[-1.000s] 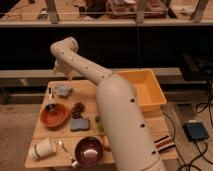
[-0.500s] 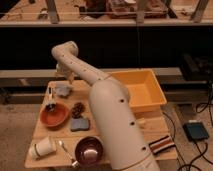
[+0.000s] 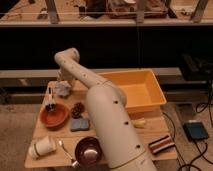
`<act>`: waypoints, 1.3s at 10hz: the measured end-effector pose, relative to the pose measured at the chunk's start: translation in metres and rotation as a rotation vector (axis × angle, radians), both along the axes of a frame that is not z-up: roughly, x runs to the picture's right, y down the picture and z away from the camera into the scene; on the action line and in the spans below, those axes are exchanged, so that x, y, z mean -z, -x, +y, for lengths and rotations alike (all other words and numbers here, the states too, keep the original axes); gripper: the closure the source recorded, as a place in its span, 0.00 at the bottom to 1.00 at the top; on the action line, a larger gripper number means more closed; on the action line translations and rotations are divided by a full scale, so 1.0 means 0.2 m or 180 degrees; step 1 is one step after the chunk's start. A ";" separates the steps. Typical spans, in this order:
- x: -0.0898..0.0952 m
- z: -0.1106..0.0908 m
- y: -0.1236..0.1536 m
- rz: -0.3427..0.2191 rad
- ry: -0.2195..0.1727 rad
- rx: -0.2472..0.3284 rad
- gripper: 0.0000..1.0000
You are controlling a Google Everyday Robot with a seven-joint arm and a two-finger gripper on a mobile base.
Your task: Wipe table surface with towel
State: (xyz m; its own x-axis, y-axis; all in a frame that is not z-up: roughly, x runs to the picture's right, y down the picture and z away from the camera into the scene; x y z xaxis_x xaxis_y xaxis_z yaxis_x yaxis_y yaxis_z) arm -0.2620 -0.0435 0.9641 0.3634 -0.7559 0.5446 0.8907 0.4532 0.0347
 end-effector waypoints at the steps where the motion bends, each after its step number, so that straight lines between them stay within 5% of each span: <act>1: -0.01 0.04 0.05 -0.0030 -0.0005 0.0033 0.37; 8: -0.10 0.11 0.12 0.0013 -0.0018 0.0123 0.40; 13: -0.21 0.23 0.15 0.0044 0.0143 0.0232 0.89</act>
